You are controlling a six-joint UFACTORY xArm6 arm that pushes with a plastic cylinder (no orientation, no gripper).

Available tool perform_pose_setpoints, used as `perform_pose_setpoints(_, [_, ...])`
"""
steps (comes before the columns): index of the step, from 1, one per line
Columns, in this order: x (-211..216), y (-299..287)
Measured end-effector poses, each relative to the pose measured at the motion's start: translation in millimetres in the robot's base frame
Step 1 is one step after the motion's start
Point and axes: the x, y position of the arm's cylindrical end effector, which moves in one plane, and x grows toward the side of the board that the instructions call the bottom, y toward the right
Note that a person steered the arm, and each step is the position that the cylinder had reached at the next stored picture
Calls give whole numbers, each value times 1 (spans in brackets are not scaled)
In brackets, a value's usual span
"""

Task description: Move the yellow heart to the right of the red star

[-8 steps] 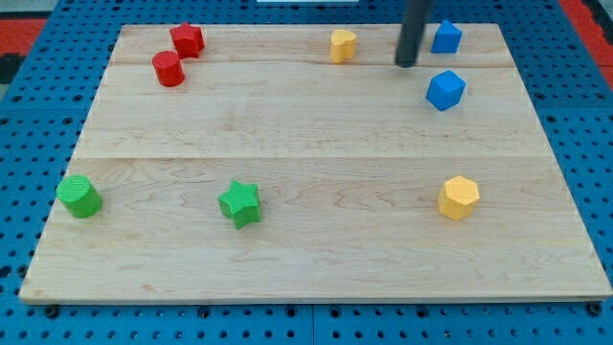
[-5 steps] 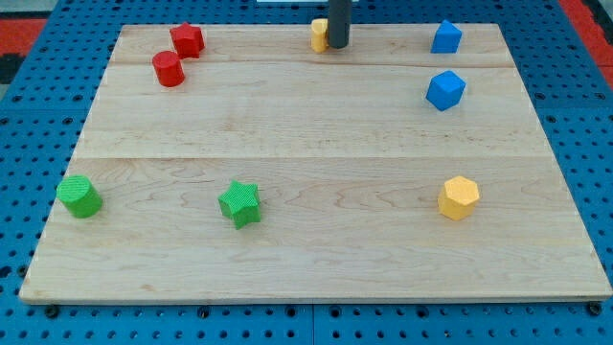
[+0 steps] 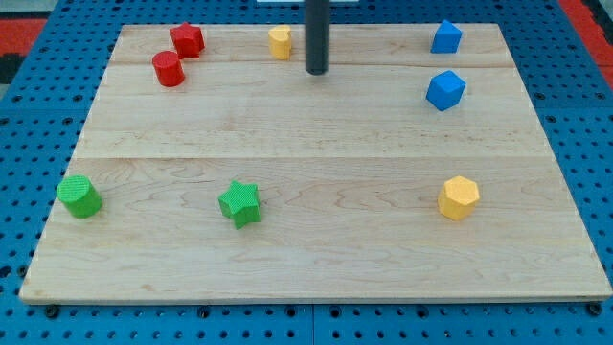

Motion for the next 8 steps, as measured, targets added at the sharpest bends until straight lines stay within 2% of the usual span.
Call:
perform_pose_setpoints(1, [1, 65])
perform_pose_setpoints(2, [1, 91])
perform_pose_setpoints(5, [-25, 131])
perform_pose_setpoints(6, [-25, 166])
perform_pose_setpoints(8, [-25, 187])
